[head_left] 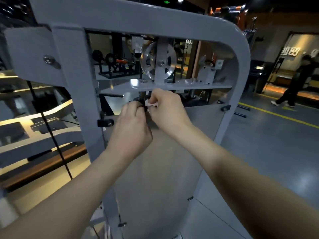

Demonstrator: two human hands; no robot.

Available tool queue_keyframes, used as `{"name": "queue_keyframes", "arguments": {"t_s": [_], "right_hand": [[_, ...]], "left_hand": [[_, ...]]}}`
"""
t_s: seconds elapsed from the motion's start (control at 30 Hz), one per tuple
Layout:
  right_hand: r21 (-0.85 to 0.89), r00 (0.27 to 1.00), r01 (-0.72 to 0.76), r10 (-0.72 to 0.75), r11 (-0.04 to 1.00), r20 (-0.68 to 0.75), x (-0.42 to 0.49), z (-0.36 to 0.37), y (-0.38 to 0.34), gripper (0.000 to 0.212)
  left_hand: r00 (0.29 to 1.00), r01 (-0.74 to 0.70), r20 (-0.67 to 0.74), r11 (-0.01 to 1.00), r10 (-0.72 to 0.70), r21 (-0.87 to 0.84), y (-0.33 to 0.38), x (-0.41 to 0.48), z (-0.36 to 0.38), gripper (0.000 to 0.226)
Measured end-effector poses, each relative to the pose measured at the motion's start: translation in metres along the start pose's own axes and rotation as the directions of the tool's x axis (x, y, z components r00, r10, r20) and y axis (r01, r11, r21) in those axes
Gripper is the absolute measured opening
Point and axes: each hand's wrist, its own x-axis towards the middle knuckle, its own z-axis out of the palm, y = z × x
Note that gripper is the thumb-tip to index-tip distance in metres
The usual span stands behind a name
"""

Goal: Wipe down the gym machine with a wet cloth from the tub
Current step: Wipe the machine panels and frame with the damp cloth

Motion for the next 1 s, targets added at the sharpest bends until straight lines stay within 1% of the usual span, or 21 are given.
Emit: {"name": "queue_keyframes", "arguments": {"t_s": [0.1,0.17,0.2,0.27,0.3,0.37,0.43,0.5,0.57,0.63,0.7,0.73,0.83,0.9,0.97,1.0], "right_hand": [[0.004,1.0,0.027,-0.027,1.0,-0.002,-0.004,-0.015,0.029,0.01],[-0.04,0.999,0.031,-0.032,0.999,-0.037,-0.01,-0.022,0.049,0.009],[-0.024,0.997,0.04,-0.042,0.999,-0.066,-0.012,-0.024,0.055,0.009],[0.099,0.991,0.076,-0.064,0.992,-0.118,-0.018,-0.024,0.06,0.015],[0.14,0.983,0.118,-0.096,0.983,-0.157,-0.022,-0.023,0.06,0.021],[0.131,0.964,0.2,-0.171,0.971,-0.204,-0.026,-0.015,0.059,0.03],[0.024,0.967,0.201,-0.195,0.979,-0.165,-0.023,-0.003,0.063,0.033],[-0.078,0.98,0.151,-0.16,0.985,-0.12,-0.015,0.003,0.063,0.03],[-0.056,0.982,0.142,-0.148,0.988,-0.118,-0.007,0.006,0.052,0.025],[-0.036,0.97,0.217,-0.22,0.975,-0.107,0.001,0.014,0.03,0.021],[-0.079,0.958,0.277,-0.281,0.958,-0.052,0.009,0.029,0.01,0.02],[-0.104,0.959,0.279,-0.283,0.955,-0.022,0.012,0.033,0.005,0.021],[-0.168,0.97,0.238,-0.242,0.957,-0.001,0.014,0.021,0.019,0.021],[-0.191,0.988,0.136,-0.148,0.972,-0.049,0.008,0.006,0.036,0.02],[-0.203,0.996,0.015,-0.033,0.979,-0.082,0.006,0.003,0.039,0.02],[-0.208,0.996,0.005,-0.023,0.978,-0.081,0.008,0.008,0.033,0.02]], "left_hand": [[0.999,0.028,-0.03,0.999,-0.027,0.022,-0.001,-0.001,-0.009,0.037],[0.999,0.038,-0.035,0.997,-0.036,0.065,-0.003,-0.003,-0.017,0.041],[0.999,0.039,-0.032,0.997,-0.037,0.074,-0.005,-0.004,-0.019,0.042],[0.999,0.044,-0.026,0.996,-0.042,0.078,-0.008,-0.006,-0.024,0.042],[0.999,0.044,-0.023,0.996,-0.042,0.08,-0.009,-0.007,-0.026,0.042],[0.999,0.031,-0.011,0.996,-0.03,0.083,-0.01,-0.009,-0.028,0.042],[1.0,0.009,0.004,0.997,-0.009,0.076,-0.012,-0.009,-0.03,0.043],[1.0,-0.016,0.007,0.998,0.016,0.063,-0.016,-0.009,-0.033,0.043],[0.999,-0.031,-0.01,0.998,0.032,0.058,-0.022,-0.008,-0.035,0.041],[0.998,-0.05,-0.027,0.997,0.051,0.055,-0.026,-0.007,-0.037,0.039],[0.994,-0.1,-0.032,0.994,0.101,0.053,-0.028,-0.006,-0.039,0.043],[0.99,-0.131,-0.036,0.99,0.133,0.055,-0.029,-0.005,-0.04,0.044],[0.979,-0.192,-0.061,0.98,0.196,0.056,-0.03,-0.002,-0.045,0.037],[0.97,-0.22,-0.09,0.974,0.224,0.053,-0.033,-0.001,-0.047,0.028],[0.963,-0.242,-0.111,0.969,0.247,0.051,-0.037,0.001,-0.048,0.026],[0.961,-0.249,-0.116,0.967,0.253,0.047,-0.038,0.003,-0.049,0.028]]}}
